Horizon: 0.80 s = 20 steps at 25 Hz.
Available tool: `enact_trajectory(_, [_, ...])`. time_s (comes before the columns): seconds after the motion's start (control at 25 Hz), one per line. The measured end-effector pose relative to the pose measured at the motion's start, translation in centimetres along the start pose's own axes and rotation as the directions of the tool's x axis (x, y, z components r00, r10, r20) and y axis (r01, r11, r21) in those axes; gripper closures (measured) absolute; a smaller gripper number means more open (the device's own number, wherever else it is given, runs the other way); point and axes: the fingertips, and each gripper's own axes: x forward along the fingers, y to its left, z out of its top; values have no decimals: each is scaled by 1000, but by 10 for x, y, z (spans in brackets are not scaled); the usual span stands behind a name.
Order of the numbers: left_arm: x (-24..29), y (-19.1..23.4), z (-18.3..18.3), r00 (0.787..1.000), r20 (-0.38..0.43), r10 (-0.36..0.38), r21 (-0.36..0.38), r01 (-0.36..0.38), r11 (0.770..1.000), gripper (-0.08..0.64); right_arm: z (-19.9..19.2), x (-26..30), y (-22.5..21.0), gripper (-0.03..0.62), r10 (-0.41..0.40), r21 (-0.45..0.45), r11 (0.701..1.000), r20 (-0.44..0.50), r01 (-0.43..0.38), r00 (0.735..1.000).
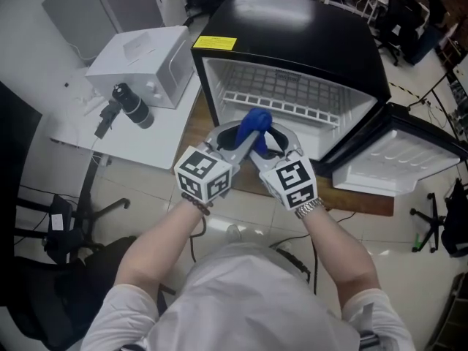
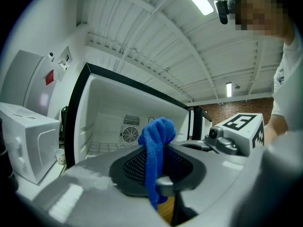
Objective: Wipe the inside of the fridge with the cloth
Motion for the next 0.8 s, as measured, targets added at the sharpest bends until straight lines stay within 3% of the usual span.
enact_trajectory(0.28, [-10,16,-18,999,-42,-10,-24,9,1000,427,-15,15,1,479,-43,21,999,-1,43,999])
enact_trajectory(0.56, [-30,54,-33,992,-77,99,9,-98,995,393,-46,40,-6,492,-79,46,996,-51,81,996])
enact_trajectory(0.8, [-39,98,-46,966,-128,226,62,-220,974,396,-81,71,-7,497,-96,36,994,-94,100,991])
